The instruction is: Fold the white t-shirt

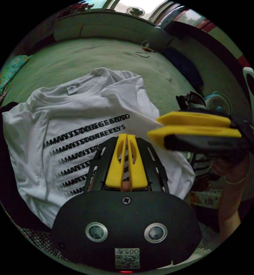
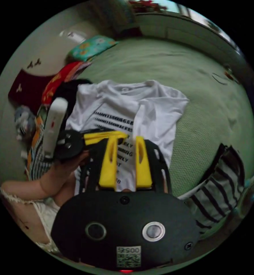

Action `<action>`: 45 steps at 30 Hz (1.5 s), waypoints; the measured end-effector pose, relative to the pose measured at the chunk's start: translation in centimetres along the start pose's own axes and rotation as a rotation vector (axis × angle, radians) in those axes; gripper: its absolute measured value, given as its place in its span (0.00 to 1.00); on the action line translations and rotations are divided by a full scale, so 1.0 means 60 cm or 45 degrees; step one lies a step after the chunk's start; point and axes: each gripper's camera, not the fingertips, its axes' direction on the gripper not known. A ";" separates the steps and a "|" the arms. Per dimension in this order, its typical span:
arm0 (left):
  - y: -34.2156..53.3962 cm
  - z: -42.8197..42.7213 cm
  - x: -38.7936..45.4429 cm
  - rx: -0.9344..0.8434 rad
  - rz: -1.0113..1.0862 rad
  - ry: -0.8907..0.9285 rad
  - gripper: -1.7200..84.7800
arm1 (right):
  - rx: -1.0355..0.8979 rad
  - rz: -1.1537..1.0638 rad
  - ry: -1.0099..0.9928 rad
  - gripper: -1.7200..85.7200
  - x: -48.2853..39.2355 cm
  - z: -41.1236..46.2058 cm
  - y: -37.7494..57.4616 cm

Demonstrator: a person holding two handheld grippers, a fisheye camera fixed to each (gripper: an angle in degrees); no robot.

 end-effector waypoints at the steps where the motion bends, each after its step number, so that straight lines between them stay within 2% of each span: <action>1: 0.000 -0.001 -0.003 -0.001 -0.010 -0.003 0.01 | -0.001 -0.010 0.039 0.14 -0.007 0.000 0.003; 6: 0.000 -0.004 -0.009 -0.001 -0.012 0.000 0.02 | 0.092 0.106 0.256 0.14 -0.002 -0.003 0.067; 11: 0.003 -0.005 -0.013 -0.011 -0.013 0.002 0.02 | 0.134 0.094 0.435 0.13 -0.022 0.024 0.124; 18: 0.009 -0.008 -0.013 -0.023 0.000 -0.007 0.01 | 0.020 0.038 0.807 0.08 -0.055 0.099 0.136; 21: 0.012 -0.013 -0.017 -0.021 -0.005 -0.004 0.01 | 0.077 0.184 0.796 0.02 -0.026 0.067 0.153; 25: 0.019 -0.020 -0.022 -0.023 -0.013 0.015 0.01 | 0.133 0.367 0.783 0.01 0.039 0.016 0.192; 32: 0.037 -0.034 -0.026 -0.025 -0.018 0.022 0.01 | 0.020 0.684 0.382 0.08 0.167 -0.049 0.275; 37: 0.053 -0.050 -0.033 -0.014 -0.035 0.032 0.01 | 0.271 0.572 0.325 0.10 0.154 -0.137 0.252; 39: 0.060 -0.055 -0.034 -0.016 -0.037 0.040 0.01 | 0.334 0.498 0.282 0.14 0.151 -0.150 0.200; 42: 0.072 -0.064 -0.035 -0.021 -0.035 0.039 0.01 | 0.296 0.427 0.257 0.17 0.162 -0.121 0.119; 45: 0.086 -0.077 -0.035 -0.017 -0.025 0.038 0.01 | 0.229 0.482 0.283 0.16 0.192 -0.080 0.057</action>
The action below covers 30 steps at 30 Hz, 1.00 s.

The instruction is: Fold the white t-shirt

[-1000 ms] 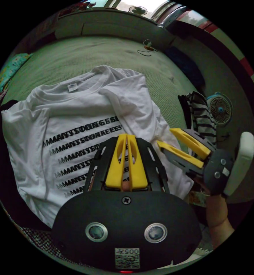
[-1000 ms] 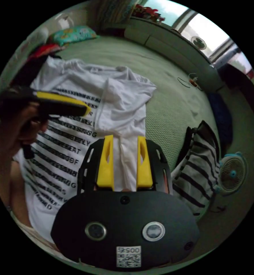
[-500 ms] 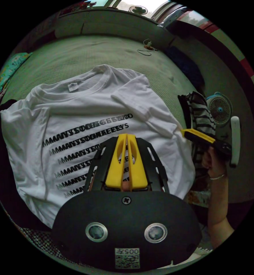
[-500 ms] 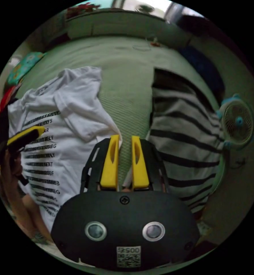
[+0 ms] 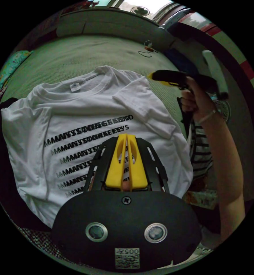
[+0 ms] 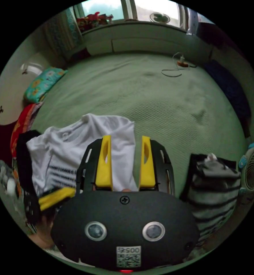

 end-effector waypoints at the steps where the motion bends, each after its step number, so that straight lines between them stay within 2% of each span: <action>1: 0.006 -0.006 -0.001 0.006 0.004 -0.004 0.01 | -0.013 0.015 0.014 0.16 0.002 0.010 -0.009; 5: 0.027 -0.028 -0.017 0.028 -0.034 -0.022 0.01 | -0.204 0.053 -0.015 0.10 0.020 0.069 -0.032; 9: 0.045 -0.042 -0.033 0.030 -0.085 0.007 0.01 | -0.097 -0.003 0.031 0.01 0.019 0.016 -0.039; 12: 0.065 -0.052 -0.037 0.022 -0.101 0.044 0.01 | 0.007 0.102 0.035 0.00 0.040 -0.028 -0.049; 17: 0.104 -0.074 -0.033 0.024 -0.092 -0.004 0.01 | -0.078 0.239 0.019 0.05 0.056 -0.025 -0.027; 19: 0.119 -0.081 -0.034 0.020 -0.097 -0.013 0.01 | -0.017 0.260 0.073 0.07 0.055 -0.049 -0.003; 22: 0.145 -0.093 -0.033 0.028 -0.106 -0.018 0.01 | 0.125 0.253 0.134 0.09 0.049 -0.127 0.055; 25: 0.174 -0.103 -0.028 0.029 -0.112 -0.042 0.01 | 0.129 0.022 0.044 0.10 0.015 -0.217 0.154; 27: 0.196 -0.111 -0.022 0.039 -0.105 -0.041 0.01 | 0.090 -0.114 0.033 0.11 -0.015 -0.283 0.274; 30: 0.246 -0.130 -0.003 0.030 -0.044 -0.065 0.01 | 0.075 -0.165 0.005 0.12 -0.035 -0.342 0.442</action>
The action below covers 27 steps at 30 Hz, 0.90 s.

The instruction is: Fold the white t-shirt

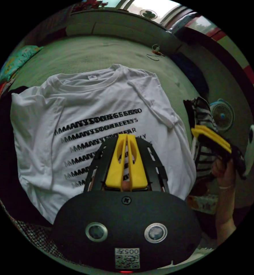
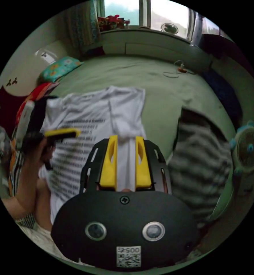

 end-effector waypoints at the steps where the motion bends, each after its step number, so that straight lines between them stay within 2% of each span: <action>1: 0.023 -0.010 0.009 -0.004 0.037 -0.044 0.01 | -0.011 -0.001 -0.006 0.12 -0.006 -0.009 0.029; 3: 0.058 -0.025 0.019 -0.025 0.035 -0.118 0.01 | -0.034 -0.002 0.009 0.12 -0.025 -0.036 0.124; 7: 0.146 -0.084 0.045 -0.035 0.065 -0.151 0.02 | -0.080 0.019 0.016 0.10 -0.046 -0.064 0.206; 11: 0.264 -0.148 0.041 -0.032 0.061 -0.216 0.02 | -0.166 0.071 -0.110 0.06 -0.057 -0.096 0.264; 14: 0.348 -0.173 0.018 -0.072 0.029 -0.287 0.02 | -0.236 0.143 0.059 0.03 -0.036 -0.104 0.297; 17: 0.423 -0.192 -0.010 -0.092 -0.013 -0.333 0.02 | -0.182 0.216 0.015 0.03 -0.023 -0.155 0.343; 23: 0.549 -0.225 -0.065 -0.016 -0.130 -0.374 0.03 | 0.039 0.175 -0.004 0.09 -0.056 -0.275 0.489; 27: 0.618 -0.234 -0.105 0.031 -0.254 -0.396 0.04 | 0.135 0.272 0.012 0.12 -0.051 -0.323 0.592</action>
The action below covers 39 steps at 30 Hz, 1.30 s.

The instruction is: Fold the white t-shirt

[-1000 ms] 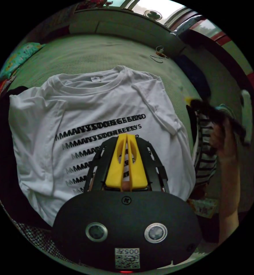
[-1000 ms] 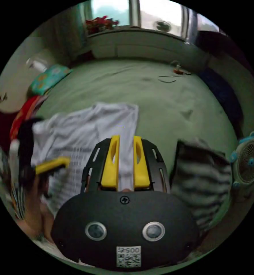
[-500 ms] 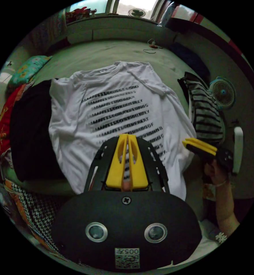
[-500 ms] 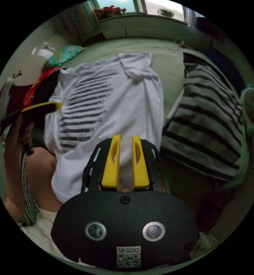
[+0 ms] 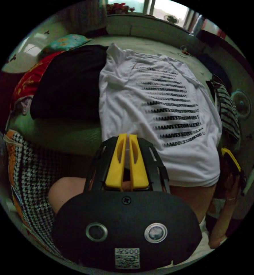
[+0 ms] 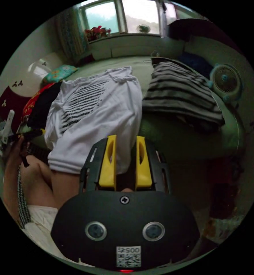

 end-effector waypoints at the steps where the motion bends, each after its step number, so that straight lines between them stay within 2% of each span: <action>1: 0.019 0.001 -0.017 0.009 -0.040 -0.005 0.05 | 0.016 0.026 0.004 0.12 0.006 -0.007 0.011; 6: 0.083 0.002 -0.073 0.034 -0.120 0.031 0.08 | 0.012 0.155 0.053 0.12 0.050 -0.034 0.061; 16: 0.178 0.021 -0.139 0.056 -0.092 0.056 0.14 | 0.013 0.152 0.080 0.14 0.066 -0.077 0.104; 26: 0.255 0.015 -0.209 0.122 -0.148 0.091 0.16 | 0.035 0.213 0.008 0.14 0.093 -0.116 0.147; 39: 0.293 0.045 -0.253 0.038 -0.117 0.126 0.16 | 0.005 0.206 -0.045 0.10 0.098 -0.120 0.164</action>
